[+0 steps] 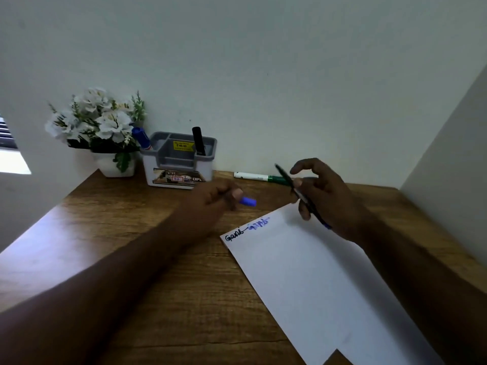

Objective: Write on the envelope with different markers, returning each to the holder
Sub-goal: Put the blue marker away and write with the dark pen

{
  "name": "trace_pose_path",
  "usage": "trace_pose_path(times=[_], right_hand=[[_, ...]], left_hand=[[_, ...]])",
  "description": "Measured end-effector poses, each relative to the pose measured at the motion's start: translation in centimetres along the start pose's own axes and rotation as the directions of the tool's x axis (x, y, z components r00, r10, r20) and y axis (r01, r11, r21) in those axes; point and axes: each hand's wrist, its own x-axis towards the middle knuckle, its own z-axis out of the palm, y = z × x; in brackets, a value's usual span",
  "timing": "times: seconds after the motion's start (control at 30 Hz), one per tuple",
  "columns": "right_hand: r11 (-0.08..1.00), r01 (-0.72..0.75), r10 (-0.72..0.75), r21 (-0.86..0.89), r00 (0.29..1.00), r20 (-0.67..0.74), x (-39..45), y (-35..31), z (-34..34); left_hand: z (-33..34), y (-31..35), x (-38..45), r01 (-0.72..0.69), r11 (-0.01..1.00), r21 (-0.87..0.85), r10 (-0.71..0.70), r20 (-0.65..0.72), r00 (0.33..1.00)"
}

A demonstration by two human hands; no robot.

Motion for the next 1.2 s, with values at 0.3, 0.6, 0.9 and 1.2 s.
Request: trace_pose_path(times=[0.3, 0.6, 0.9, 1.2], right_hand=[[0.938, 0.046, 0.013, 0.343, 0.986, -0.166, 0.2, 2.2, 0.5], [0.967, -0.105, 0.126, 0.234, 0.989, -0.077, 0.2, 3.9, 1.1], [0.985, -0.136, 0.152, 0.108, 0.976, -0.156, 0.1, 4.4, 1.1], [0.992, -0.124, 0.123, -0.003, 0.986, -0.111, -0.2, 3.9, 1.4]], left_hand=[[1.3, -0.2, -0.2, -0.002, 0.97, 0.242, -0.088, 0.36, 0.929], [1.1, 0.1, 0.0, -0.005, 0.94, 0.342, -0.146, 0.415, 0.898], [1.1, 0.3, 0.0, 0.016, 0.93, 0.368, -0.179, 0.414, 0.892], [1.1, 0.3, 0.1, 0.014, 0.932, 0.361, -0.177, 0.422, 0.889]])
